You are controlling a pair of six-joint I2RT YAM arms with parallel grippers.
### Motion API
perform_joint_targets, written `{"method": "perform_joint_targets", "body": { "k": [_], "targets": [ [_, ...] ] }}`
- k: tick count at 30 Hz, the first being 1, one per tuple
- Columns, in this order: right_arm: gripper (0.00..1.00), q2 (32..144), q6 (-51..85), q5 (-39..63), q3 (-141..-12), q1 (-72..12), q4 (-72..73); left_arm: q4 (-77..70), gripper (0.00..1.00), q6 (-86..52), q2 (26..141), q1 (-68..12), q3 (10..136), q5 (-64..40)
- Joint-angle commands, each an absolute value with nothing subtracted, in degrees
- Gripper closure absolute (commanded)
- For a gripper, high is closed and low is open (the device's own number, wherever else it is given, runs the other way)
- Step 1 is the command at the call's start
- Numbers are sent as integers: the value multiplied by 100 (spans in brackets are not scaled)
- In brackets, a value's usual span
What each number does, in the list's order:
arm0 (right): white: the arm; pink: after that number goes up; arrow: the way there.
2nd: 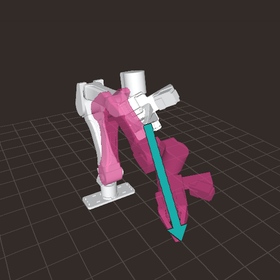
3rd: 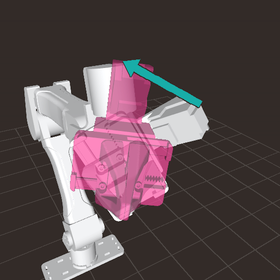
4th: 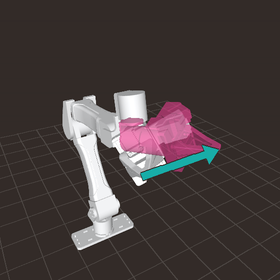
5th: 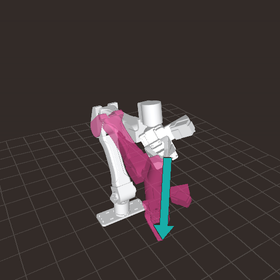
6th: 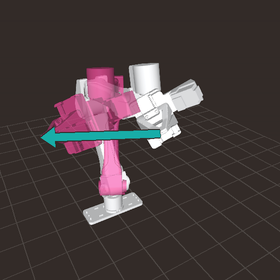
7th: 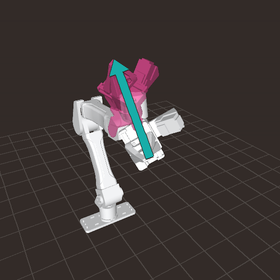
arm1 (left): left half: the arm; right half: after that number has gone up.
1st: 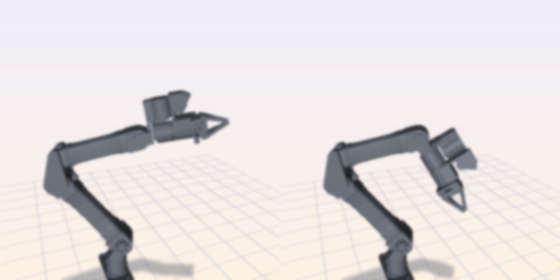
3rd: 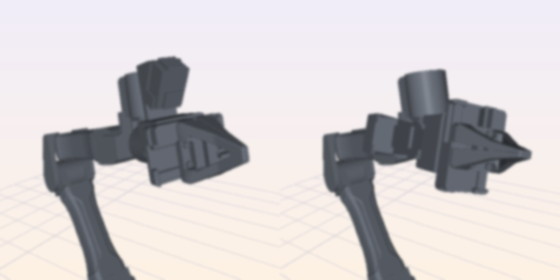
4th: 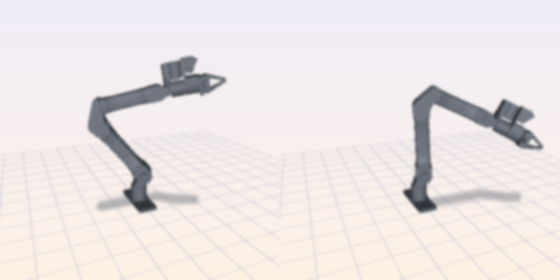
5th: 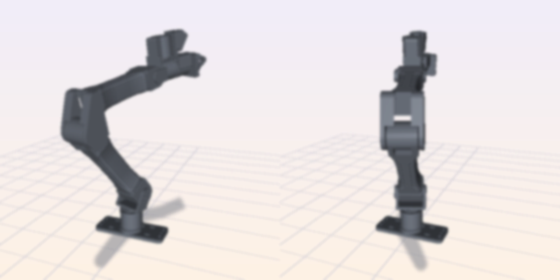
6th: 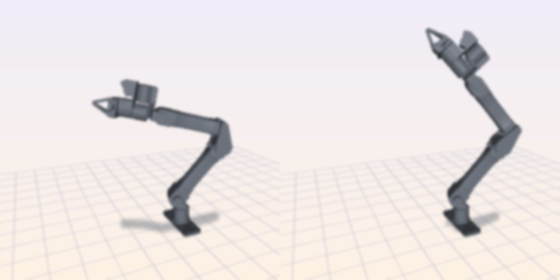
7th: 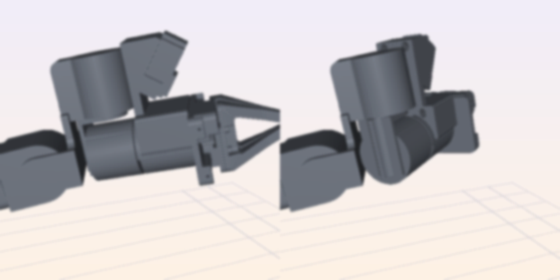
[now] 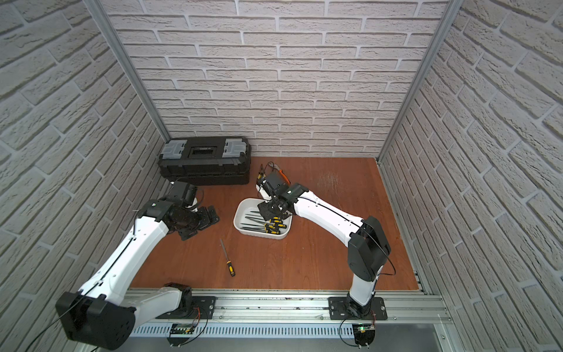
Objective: Put the file tool into the storage box
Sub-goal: Pick up the file tool from the center of the board.
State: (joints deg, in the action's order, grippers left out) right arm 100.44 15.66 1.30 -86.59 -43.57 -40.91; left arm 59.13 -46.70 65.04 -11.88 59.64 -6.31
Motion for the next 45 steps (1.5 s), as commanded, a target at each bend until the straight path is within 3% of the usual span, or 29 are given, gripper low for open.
{"method": "perform_joint_targets", "body": {
  "k": [1, 12, 24, 33, 45],
  "targets": [
    [44, 9727, 2377, -53, -8299, -4699, -3741, 5490, 2, -5035, 6301, -1162, 5587, -996],
    [45, 10000, 3269, -14, -8213, -5606, -3579, 5575, 2, -4892, 6268, -862, 5313, -761],
    [46, 11019, 3603, -541, -9173, -6236, -4118, 5698, 2, -4129, 5784, 638, 5108, -1654],
    [46, 11762, 3698, -453, -9581, -6529, -4453, 5564, 2, -3789, 6047, 1422, 5166, -2047],
    [42, 12597, 3669, -286, -10263, -6873, -4899, 5586, 2, -3702, 5794, 1613, 5030, -2153]
  ]
}}
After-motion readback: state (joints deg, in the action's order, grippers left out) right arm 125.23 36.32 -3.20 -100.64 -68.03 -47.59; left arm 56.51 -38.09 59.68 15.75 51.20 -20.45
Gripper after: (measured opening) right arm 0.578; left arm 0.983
